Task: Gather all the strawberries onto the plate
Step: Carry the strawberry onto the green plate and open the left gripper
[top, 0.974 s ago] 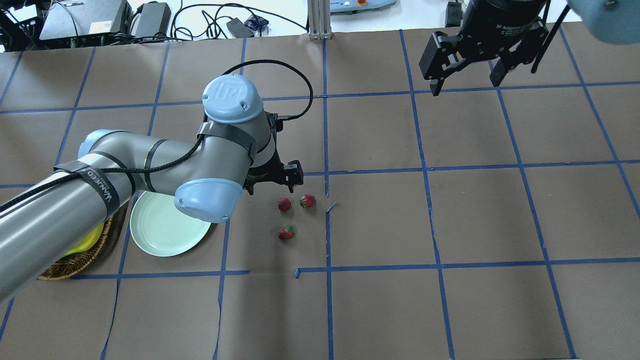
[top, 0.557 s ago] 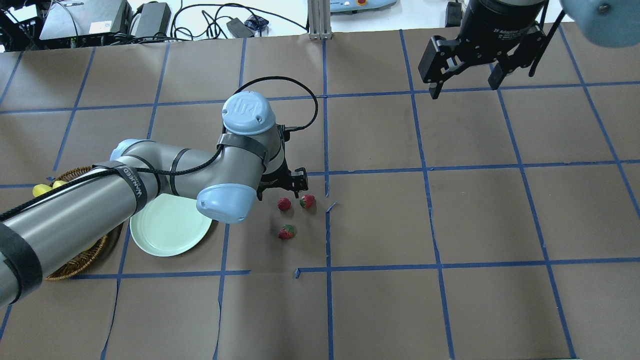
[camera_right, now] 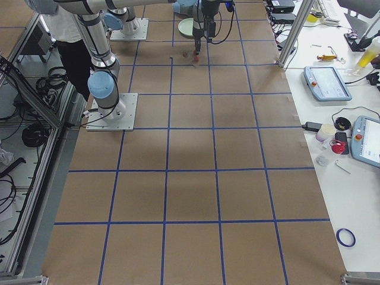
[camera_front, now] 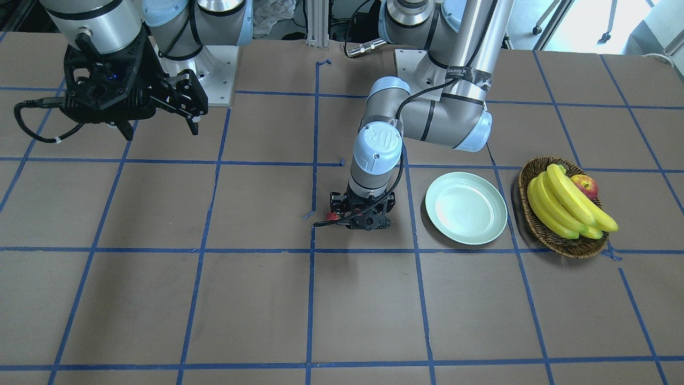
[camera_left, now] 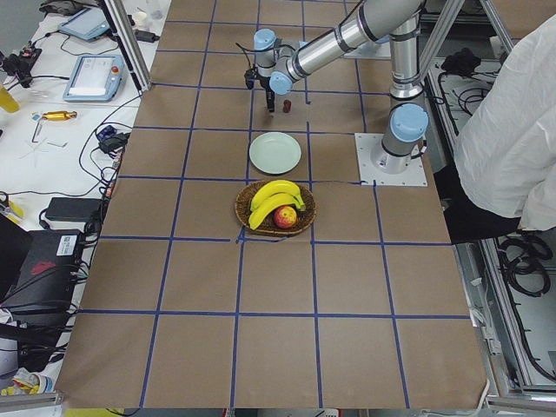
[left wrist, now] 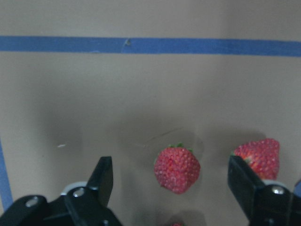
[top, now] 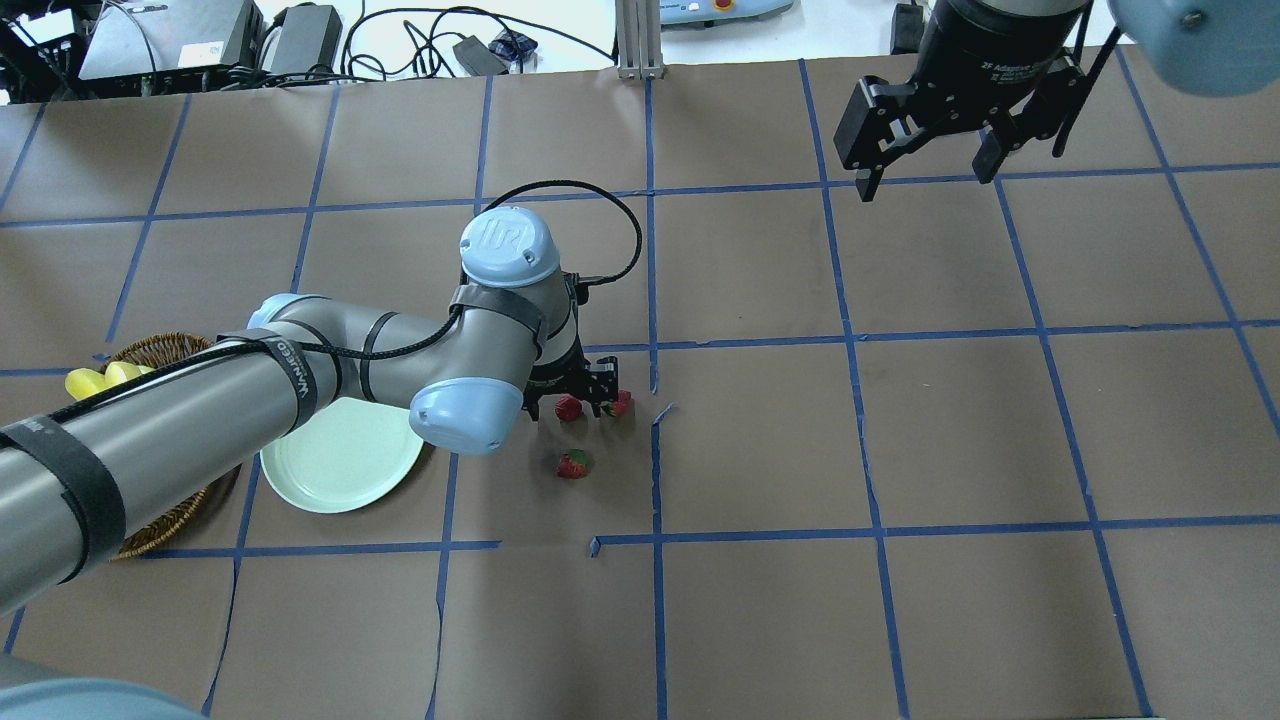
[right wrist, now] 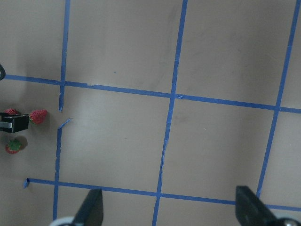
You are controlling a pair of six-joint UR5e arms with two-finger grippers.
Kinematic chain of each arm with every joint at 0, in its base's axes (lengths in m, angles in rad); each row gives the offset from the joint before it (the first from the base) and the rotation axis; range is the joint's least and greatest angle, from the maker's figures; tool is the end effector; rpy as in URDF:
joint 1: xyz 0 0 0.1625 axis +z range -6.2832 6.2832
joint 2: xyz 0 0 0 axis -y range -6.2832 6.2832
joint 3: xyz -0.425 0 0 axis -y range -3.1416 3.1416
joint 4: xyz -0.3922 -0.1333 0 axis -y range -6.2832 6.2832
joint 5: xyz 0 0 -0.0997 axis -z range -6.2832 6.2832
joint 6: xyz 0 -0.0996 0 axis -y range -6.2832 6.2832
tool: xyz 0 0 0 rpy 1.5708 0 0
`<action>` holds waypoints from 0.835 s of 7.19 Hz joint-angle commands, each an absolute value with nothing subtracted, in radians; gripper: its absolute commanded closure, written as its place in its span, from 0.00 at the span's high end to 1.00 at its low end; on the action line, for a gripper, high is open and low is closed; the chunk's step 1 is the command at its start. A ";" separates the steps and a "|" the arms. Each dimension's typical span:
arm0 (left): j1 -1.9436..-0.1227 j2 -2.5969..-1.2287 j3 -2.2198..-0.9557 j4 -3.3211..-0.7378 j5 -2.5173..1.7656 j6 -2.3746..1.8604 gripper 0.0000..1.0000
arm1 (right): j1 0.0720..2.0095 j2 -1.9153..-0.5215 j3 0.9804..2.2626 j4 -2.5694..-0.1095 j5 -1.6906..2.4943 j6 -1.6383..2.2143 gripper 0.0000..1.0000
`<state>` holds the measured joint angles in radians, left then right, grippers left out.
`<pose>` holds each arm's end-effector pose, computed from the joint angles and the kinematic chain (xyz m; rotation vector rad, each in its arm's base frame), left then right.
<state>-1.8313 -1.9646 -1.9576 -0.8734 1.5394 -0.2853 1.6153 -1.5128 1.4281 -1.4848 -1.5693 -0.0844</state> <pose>-0.2691 -0.4797 0.1715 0.0409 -3.1305 -0.1387 0.1562 -0.5086 0.5202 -0.2022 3.1336 0.0020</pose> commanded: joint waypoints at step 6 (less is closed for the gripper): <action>-1.650 -1.823 -1.950 -1.082 1.675 0.068 0.00 | 1.615 -1.508 1.428 -1.485 -1.569 -0.084 1.00</action>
